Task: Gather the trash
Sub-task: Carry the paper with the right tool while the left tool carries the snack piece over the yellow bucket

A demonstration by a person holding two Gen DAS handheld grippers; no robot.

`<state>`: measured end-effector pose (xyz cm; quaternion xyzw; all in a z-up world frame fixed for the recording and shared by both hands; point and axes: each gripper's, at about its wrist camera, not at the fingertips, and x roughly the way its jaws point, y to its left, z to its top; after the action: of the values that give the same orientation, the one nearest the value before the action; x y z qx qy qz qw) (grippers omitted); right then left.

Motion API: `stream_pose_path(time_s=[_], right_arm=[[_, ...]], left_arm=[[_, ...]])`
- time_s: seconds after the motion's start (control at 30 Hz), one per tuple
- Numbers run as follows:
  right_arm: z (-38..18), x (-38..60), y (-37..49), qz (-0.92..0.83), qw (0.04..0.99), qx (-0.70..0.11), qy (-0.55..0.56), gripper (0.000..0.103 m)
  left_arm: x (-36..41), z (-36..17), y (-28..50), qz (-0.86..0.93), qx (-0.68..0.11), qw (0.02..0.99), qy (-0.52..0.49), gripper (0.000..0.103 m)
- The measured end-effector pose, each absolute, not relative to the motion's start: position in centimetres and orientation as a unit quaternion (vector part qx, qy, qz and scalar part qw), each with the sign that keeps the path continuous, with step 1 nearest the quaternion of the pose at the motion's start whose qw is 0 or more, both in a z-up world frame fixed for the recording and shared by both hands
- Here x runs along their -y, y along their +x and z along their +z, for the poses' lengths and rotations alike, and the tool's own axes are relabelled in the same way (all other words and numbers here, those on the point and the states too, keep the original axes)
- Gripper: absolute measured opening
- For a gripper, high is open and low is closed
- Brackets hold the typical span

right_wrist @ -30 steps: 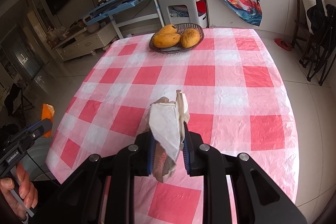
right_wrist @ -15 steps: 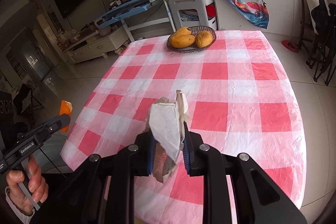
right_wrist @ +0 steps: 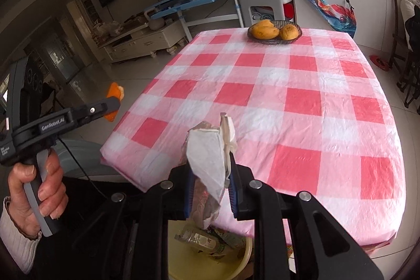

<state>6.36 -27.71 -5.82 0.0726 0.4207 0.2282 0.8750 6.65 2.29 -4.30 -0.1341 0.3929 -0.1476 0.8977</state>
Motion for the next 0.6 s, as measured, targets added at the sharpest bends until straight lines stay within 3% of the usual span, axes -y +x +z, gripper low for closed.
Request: stream_pose_path(time_s=[0.47, 0.53, 0.6], right_arm=[[-7.3, 23.9, -0.7, 0.284, 0.853, -0.438, 0.016, 0.027], [-7.5, 23.9, -1.0, 0.284, 0.852, -0.441, 0.014, 0.031], [-7.5, 24.2, -1.1, 0.279, 0.853, -0.441, 0.019, 0.042]], left_arm=[[-2.0, -5.1, 2.3, -0.141, -0.408, 0.896, -0.102, 0.018], [-1.9, -5.2, 1.7, -0.142, -0.411, 0.895, -0.097, 0.018], [-1.7, -5.4, 1.1, -0.142, -0.414, 0.895, -0.09, 0.018]])
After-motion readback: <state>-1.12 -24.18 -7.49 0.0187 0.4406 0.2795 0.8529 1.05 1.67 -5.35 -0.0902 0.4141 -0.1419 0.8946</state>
